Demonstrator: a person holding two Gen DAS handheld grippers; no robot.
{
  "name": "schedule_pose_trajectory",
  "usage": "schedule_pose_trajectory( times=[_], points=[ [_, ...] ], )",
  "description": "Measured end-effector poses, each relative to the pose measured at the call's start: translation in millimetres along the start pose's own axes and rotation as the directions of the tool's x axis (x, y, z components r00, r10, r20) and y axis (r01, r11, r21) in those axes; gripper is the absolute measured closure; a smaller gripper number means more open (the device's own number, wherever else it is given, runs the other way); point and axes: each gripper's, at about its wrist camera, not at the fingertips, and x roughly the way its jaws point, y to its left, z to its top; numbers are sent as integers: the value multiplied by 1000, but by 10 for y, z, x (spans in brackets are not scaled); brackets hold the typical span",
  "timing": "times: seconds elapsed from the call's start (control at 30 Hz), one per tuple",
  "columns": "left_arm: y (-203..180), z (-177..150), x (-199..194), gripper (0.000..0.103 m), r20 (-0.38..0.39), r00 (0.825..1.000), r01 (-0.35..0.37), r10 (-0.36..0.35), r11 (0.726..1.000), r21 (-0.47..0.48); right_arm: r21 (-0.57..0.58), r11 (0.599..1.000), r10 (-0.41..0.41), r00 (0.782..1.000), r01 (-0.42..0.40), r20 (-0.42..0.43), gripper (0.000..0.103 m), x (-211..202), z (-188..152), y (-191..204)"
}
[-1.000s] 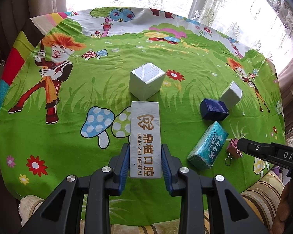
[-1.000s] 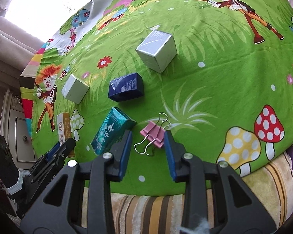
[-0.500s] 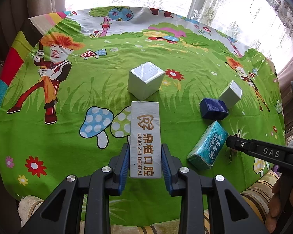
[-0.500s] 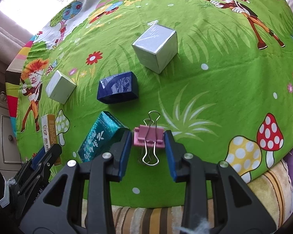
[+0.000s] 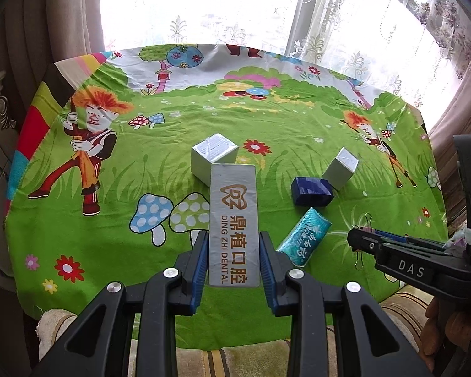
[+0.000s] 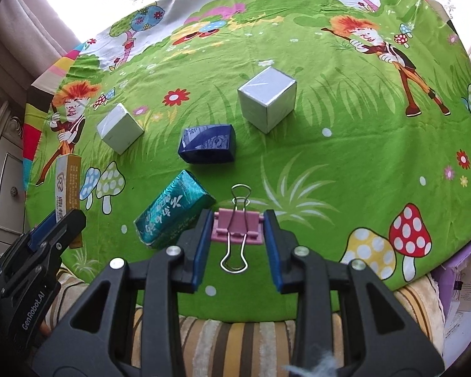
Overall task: Organize rigid objects
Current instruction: 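Hold the dental box in the left tool while the right tool grasps the pink binder clip, then carry the dental box and pink clip into the purple box and open both tools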
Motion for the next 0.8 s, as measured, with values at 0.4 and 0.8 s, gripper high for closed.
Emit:
schedule_pose_trajectory(
  times=[0.4, 0.8],
  points=[
    [-517, -129, -518, 71, 103, 993, 38, -49, 993, 113, -112, 991, -46, 982, 68, 184, 66, -788, -387, -152],
    [-1148, -334, -799, 71, 100, 982, 137, -163, 964, 229, -93, 986, -113, 960, 141, 256, 66, -1271, -790, -651]
  ],
)
